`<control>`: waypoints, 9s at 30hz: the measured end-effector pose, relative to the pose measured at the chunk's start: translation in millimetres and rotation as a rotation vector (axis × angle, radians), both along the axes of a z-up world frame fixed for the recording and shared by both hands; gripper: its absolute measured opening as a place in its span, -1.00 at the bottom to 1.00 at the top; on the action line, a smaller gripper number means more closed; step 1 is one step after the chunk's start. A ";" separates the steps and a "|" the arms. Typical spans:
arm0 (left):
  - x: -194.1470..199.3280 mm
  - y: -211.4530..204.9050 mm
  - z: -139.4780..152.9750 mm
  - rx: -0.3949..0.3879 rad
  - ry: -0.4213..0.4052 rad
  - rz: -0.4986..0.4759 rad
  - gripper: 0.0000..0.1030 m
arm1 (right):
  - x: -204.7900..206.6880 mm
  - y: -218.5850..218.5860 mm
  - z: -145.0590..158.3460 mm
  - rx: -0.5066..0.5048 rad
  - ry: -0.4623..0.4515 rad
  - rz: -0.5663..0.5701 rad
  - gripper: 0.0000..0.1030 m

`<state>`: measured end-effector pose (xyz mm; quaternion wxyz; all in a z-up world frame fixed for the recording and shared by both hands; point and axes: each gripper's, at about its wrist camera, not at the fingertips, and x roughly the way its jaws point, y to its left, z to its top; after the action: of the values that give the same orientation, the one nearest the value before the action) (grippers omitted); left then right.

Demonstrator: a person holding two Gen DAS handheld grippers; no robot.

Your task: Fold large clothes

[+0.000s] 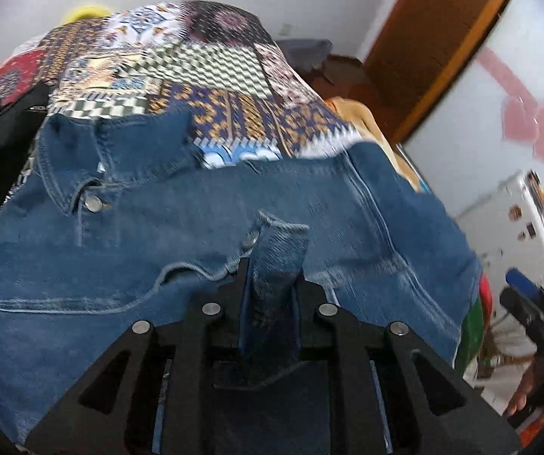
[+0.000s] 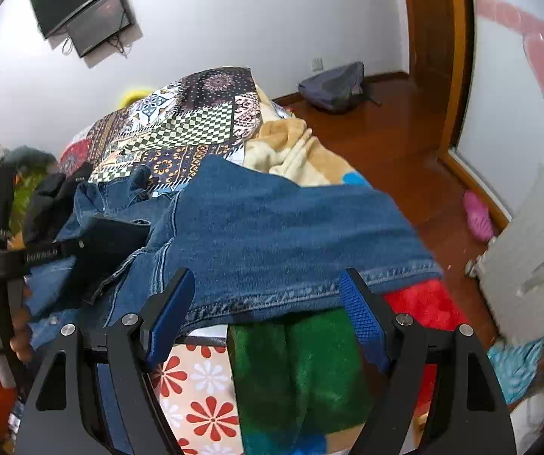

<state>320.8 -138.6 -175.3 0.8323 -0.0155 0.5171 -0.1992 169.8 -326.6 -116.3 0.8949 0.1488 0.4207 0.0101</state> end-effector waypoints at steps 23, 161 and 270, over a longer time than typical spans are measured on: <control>-50.3 89.0 46.9 0.179 -0.212 0.091 0.51 | 7.2 -84.3 -56.0 0.414 0.150 -0.230 0.47; -158.1 298.6 45.2 -0.120 -0.180 0.481 0.84 | 81.6 327.3 7.1 0.102 0.228 0.724 0.02; -42.5 277.2 132.9 -0.214 -0.240 0.252 -0.52 | 114.0 120.7 137.2 0.181 -0.099 0.440 -0.75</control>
<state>278.4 138.5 -42.5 0.8999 -0.1447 0.3841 -0.1475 283.8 -205.9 21.0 0.8737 0.1323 0.3960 0.2499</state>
